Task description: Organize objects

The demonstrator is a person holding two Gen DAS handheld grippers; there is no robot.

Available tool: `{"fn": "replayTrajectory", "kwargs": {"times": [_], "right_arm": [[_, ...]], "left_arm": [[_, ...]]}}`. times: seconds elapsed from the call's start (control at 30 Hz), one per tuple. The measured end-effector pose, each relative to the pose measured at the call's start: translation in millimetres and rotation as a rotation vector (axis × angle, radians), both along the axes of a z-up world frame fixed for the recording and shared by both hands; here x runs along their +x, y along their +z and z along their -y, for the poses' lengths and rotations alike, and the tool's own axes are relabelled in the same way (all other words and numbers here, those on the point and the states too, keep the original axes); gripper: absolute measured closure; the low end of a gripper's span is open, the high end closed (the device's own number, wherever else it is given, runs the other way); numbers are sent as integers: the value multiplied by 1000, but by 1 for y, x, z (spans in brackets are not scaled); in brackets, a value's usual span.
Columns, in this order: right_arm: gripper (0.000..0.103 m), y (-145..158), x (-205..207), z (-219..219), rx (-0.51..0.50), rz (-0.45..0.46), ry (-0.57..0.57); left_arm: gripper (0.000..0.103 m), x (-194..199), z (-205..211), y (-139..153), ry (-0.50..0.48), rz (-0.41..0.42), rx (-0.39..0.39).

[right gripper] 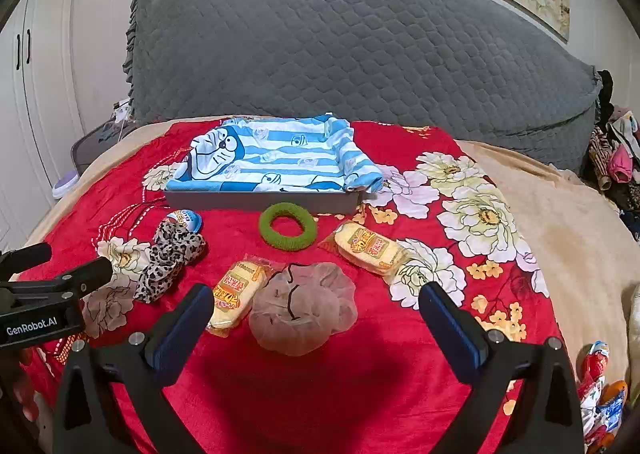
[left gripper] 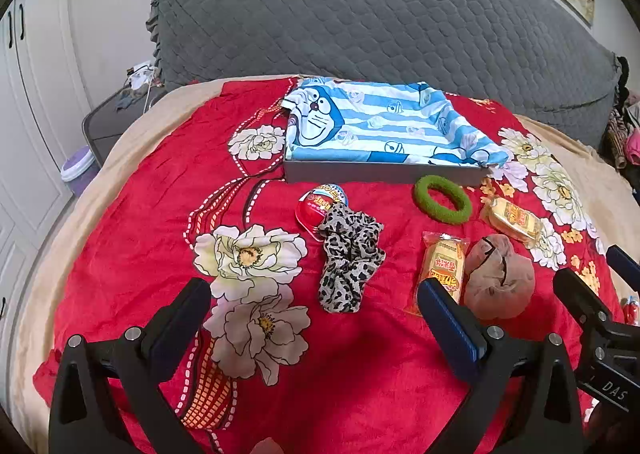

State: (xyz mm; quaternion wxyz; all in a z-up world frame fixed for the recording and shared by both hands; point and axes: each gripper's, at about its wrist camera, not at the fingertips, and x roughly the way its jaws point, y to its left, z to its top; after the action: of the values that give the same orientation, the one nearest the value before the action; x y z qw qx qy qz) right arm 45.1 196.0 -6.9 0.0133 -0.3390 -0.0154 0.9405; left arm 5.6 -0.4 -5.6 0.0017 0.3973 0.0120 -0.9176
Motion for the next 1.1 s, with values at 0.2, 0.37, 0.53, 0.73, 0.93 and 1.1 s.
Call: {"fn": "replayTrajectory", "kwargs": {"times": [0.2,0.37,0.53,0.73,0.93,1.1], "right_arm": [[0,4,1,0,-6,-5,0],[0,9,3,1,-7,-8,2],[0,13,7,1,-17,4,1],[0,24,21,2,5,19,-7],[0,36,38,0,9,36,-8],[0,45,52,-3,-4,46,-11]], "left_arm": [[0,3,-1,3,-2,-7,-3],[0,5,-1,7,-2,-13,-2],[0,10,1,12,-5,-18,-1],[0,22,3,23,7,-22,25],[0,42,-1,37,-16,-43,5],[0,57,-6,50,-38,-61,-1]]}}
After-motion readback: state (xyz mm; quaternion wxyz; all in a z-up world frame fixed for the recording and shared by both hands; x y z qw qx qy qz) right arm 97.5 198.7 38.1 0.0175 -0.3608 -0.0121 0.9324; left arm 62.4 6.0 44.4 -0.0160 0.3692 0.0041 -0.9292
